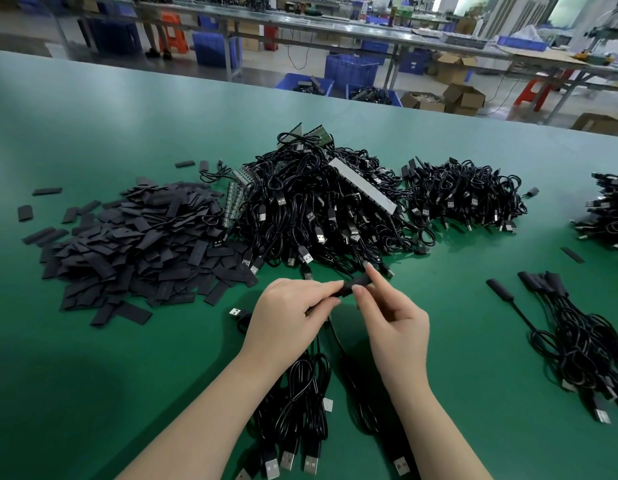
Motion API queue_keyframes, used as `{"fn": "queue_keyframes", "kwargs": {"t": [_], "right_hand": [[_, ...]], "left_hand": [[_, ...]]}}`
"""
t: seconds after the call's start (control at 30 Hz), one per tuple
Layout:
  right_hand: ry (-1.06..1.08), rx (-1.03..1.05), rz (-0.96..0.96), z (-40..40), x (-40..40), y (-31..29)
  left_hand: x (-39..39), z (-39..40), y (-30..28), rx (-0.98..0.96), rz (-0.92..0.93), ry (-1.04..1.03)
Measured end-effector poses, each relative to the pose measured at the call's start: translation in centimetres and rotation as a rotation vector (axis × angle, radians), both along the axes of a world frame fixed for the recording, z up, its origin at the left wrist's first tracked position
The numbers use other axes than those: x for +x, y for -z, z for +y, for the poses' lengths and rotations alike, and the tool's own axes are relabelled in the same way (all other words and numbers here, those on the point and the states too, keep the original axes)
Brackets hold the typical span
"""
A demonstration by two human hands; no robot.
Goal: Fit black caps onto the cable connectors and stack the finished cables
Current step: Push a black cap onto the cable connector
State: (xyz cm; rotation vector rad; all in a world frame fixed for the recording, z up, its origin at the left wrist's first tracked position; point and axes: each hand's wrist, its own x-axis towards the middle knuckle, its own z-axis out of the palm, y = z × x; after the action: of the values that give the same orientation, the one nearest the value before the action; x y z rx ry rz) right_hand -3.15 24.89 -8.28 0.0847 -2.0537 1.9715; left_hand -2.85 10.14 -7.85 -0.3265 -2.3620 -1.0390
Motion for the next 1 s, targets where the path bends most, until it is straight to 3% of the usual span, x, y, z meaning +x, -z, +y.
{"fn": "queue_keyframes", "kwargs": {"t": [0.23,0.47,0.63,0.77,0.87,1.0], "right_hand": [[-0.041,0.125,-0.011,0.0,-0.1,0.4],[-0.074,0.08,-0.024,-0.1,-0.3,0.6],[-0.052,0.198,0.065,0.1,-0.3,0.8],[-0.159,0.402,0.099,-0.6,0.0,1.0],[-0.075,0.249,0.064,-0.7,0.0,1.0],[-0.072,0.276,0.069,-0.1,-0.1,1.1]], "left_hand": [[0.1,-0.5,0.0,0.105,-0.085,-0.061],[-0.1,-0.2,-0.1,0.076,-0.084,-0.052],[0.0,-0.4,-0.1,0.139,-0.125,-0.061],[-0.1,-0.2,-0.1,0.134,-0.11,-0.061],[-0.1,-0.4,0.0,0.142,-0.119,-0.069],[0.0,-0.4,0.0,0.109,-0.117,-0.066]]}}
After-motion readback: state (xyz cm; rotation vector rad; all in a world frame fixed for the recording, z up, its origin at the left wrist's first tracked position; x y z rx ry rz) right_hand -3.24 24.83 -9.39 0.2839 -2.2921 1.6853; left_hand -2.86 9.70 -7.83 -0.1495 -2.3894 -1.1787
